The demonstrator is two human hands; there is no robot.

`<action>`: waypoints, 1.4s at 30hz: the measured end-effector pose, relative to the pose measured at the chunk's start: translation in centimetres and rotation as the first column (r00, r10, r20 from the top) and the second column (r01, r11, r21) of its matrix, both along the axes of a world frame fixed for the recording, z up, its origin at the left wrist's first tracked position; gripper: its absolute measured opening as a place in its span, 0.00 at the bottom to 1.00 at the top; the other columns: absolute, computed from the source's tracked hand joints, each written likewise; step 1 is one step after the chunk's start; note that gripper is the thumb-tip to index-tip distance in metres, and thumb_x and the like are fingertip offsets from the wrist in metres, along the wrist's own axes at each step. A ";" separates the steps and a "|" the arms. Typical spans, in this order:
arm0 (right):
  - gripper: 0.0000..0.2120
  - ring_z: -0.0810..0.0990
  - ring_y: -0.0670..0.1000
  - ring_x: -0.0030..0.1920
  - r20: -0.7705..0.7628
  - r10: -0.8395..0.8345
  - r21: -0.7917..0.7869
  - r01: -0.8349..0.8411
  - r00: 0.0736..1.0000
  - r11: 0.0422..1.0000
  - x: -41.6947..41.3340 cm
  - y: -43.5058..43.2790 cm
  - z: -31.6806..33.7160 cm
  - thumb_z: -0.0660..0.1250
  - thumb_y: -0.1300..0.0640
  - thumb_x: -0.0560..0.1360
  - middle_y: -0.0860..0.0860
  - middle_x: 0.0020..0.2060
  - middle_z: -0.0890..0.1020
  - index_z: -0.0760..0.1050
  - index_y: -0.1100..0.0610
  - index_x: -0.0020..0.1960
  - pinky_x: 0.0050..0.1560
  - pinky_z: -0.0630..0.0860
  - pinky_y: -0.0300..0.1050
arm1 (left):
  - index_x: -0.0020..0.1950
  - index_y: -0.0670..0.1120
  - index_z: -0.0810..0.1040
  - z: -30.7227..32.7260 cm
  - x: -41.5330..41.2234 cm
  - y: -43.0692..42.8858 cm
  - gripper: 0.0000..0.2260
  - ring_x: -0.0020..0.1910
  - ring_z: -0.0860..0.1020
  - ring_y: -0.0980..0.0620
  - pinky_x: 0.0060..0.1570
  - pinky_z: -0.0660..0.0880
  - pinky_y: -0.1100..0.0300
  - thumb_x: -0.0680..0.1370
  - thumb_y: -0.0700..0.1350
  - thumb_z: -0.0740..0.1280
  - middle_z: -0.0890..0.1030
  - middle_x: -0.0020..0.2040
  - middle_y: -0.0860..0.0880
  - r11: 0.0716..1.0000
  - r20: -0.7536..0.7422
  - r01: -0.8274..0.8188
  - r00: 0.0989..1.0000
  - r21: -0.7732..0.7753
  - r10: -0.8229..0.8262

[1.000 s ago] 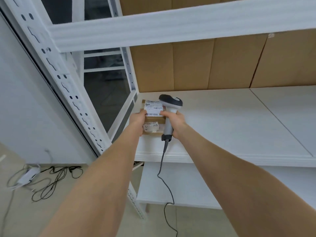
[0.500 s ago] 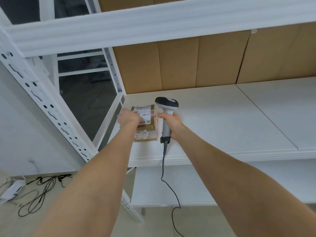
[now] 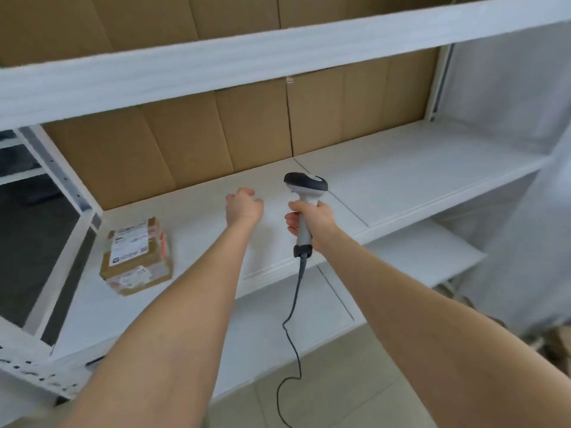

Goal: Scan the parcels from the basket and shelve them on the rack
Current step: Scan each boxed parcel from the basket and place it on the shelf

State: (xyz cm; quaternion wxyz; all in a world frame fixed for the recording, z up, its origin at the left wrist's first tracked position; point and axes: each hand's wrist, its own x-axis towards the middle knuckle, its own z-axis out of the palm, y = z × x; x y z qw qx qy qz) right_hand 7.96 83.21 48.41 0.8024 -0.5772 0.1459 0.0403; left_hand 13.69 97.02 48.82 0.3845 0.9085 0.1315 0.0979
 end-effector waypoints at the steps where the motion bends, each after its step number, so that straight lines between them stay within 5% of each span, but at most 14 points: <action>1: 0.07 0.76 0.50 0.30 -0.001 -0.040 0.007 0.040 0.999 0.999 -0.6 -2.4 -0.2 0.68 0.64 0.75 0.56 0.31 0.78 0.72 0.62 0.52 0.37 0.78 0.44 | 0.67 0.46 0.73 -0.2 -0.1 -2.7 0.17 0.58 0.76 0.42 0.56 0.71 0.58 0.78 0.43 0.61 0.69 0.67 0.42 0.999 -0.004 0.051 0.999 -0.011 -0.051; 10: 0.08 0.73 0.50 0.25 -0.079 -0.405 0.067 0.410 0.911 0.910 -10.3 -23.7 -3.1 0.70 0.59 0.74 0.55 0.26 0.78 0.72 0.58 0.47 0.32 0.74 0.43 | 0.67 0.45 0.72 -2.6 -6.1 -27.4 0.17 0.60 0.74 0.45 0.52 0.69 0.60 0.78 0.43 0.62 0.70 0.68 0.44 0.889 -0.075 0.457 0.886 -0.022 -0.457; 17: 0.18 0.73 0.49 0.24 -0.153 -0.573 0.061 0.587 0.805 0.807 -19.8 -37.5 -5.8 0.71 0.57 0.74 0.53 0.23 0.79 0.70 0.61 0.60 0.29 0.74 0.40 | 0.67 0.46 0.73 -5.3 -13.6 -43.3 0.17 0.60 0.75 0.45 0.55 0.72 0.57 0.77 0.43 0.63 0.73 0.67 0.44 0.765 -0.141 0.644 0.755 -0.024 -0.640; 21: 0.08 0.75 0.49 0.27 -0.199 -0.659 0.096 0.684 0.725 0.724 -24.6 -43.7 -7.7 0.71 0.57 0.74 0.55 0.31 0.80 0.73 0.57 0.50 0.31 0.74 0.41 | 0.66 0.47 0.73 -7.1 -17.9 -50.8 0.16 0.60 0.74 0.44 0.61 0.73 0.53 0.77 0.43 0.63 0.71 0.67 0.44 0.703 -0.182 0.709 0.685 -0.054 -0.705; 30: 0.19 0.83 0.53 0.46 -0.270 -0.836 0.216 0.876 0.478 0.431 -31.9 -54.0 -12.3 0.72 0.54 0.74 0.52 0.37 0.82 0.73 0.57 0.62 0.61 0.76 0.53 | 0.67 0.46 0.72 -11.4 -24.8 -63.0 0.17 0.61 0.74 0.44 0.62 0.71 0.54 0.77 0.44 0.63 0.72 0.67 0.43 0.496 -0.298 0.868 0.477 0.011 -0.827; 35: 0.20 0.80 0.50 0.46 -0.325 -0.864 0.169 0.922 0.385 0.347 -33.6 -57.9 -15.5 0.72 0.52 0.74 0.51 0.41 0.82 0.73 0.56 0.63 0.62 0.76 0.51 | 0.67 0.45 0.72 -14.9 -26.5 -67.7 0.17 0.61 0.74 0.44 0.62 0.71 0.52 0.78 0.42 0.64 0.72 0.67 0.42 0.451 -0.353 0.892 0.410 -0.038 -0.841; 39: 0.22 0.80 0.48 0.44 -0.369 -0.869 0.122 0.944 0.330 0.307 -33.4 -60.6 -18.3 0.72 0.52 0.75 0.52 0.45 0.82 0.72 0.56 0.65 0.51 0.77 0.45 | 0.67 0.44 0.72 -17.9 -26.0 -70.8 0.18 0.63 0.73 0.45 0.63 0.70 0.54 0.78 0.41 0.64 0.72 0.67 0.43 0.429 -0.403 0.902 0.376 -0.047 -0.834; 42: 0.20 0.80 0.49 0.45 -0.416 -0.855 0.085 0.950 0.309 0.301 -32.3 -62.6 -20.7 0.72 0.54 0.75 0.52 0.46 0.82 0.72 0.56 0.64 0.54 0.78 0.47 | 0.68 0.44 0.71 -20.4 -24.9 -73.1 0.18 0.64 0.72 0.45 0.62 0.70 0.55 0.78 0.42 0.65 0.72 0.67 0.43 0.409 -0.456 0.911 0.342 -0.052 -0.821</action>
